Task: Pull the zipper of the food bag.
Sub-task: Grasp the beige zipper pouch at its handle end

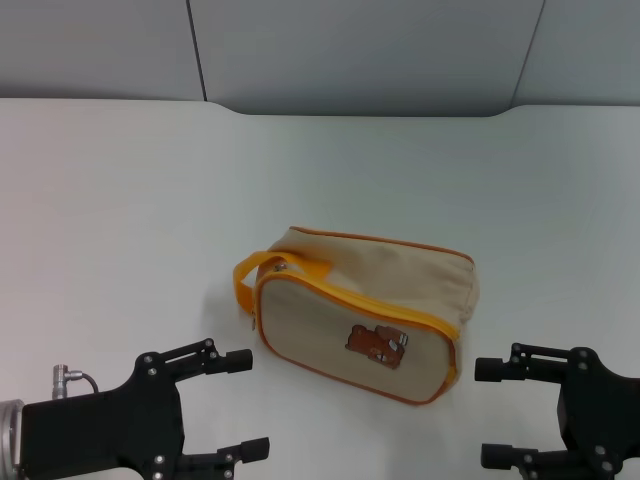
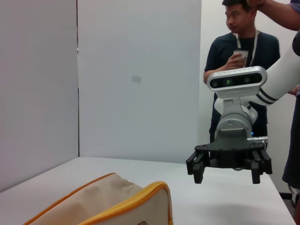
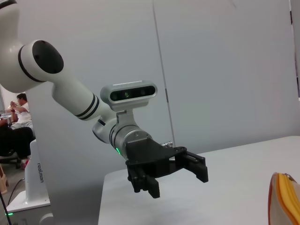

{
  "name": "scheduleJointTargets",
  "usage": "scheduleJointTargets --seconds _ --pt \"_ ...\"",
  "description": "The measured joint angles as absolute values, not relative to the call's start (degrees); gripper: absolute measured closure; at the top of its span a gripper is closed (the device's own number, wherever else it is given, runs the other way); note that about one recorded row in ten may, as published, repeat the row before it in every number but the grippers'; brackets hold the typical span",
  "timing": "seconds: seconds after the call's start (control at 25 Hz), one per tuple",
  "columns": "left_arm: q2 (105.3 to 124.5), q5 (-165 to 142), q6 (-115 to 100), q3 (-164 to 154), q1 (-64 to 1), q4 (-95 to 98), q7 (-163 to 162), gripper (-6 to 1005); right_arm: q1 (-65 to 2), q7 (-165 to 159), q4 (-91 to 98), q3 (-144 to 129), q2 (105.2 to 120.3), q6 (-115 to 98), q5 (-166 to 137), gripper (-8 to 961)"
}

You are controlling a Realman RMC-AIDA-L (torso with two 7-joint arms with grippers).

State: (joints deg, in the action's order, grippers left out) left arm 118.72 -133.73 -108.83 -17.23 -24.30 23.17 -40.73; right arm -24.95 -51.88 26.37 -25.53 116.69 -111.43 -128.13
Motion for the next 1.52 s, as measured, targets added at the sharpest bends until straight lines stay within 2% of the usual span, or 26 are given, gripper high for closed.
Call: scheduleJointTargets --seconds 0.36,0.68,1.08,1.28,1.52 --pt "118.78 -133.2 -107.1 -16.6 -24.2 22.8 -39.4 220 -25.0 -51.8 26.4 -25.5 116.74 -111.4 -128.1 172" --pt "118.85 -126.6 -92.1 -14.7 -24.0 15.3 -33.2 248 -24.6 -51.7 26.4 -25.4 116.71 -111.3 -128.1 173" --pt "119.02 -121.7 -82.5 -14.6 -27.0 8.0 -29.7 283 -24.4 -51.7 26.4 -25.4 116.84 -110.7 -127.8 172" --pt "119.18 -120.2 -74.8 -14.0 -30.8 3.1 -29.4 301 -24.3 -51.7 26.4 -25.4 116.9 -110.7 -127.7 173" --pt "119.18 -120.1 -74.5 -11.6 -31.1 1.6 -28.3 322 -24.3 -51.7 26.4 -25.4 116.89 -110.5 -127.6 173"
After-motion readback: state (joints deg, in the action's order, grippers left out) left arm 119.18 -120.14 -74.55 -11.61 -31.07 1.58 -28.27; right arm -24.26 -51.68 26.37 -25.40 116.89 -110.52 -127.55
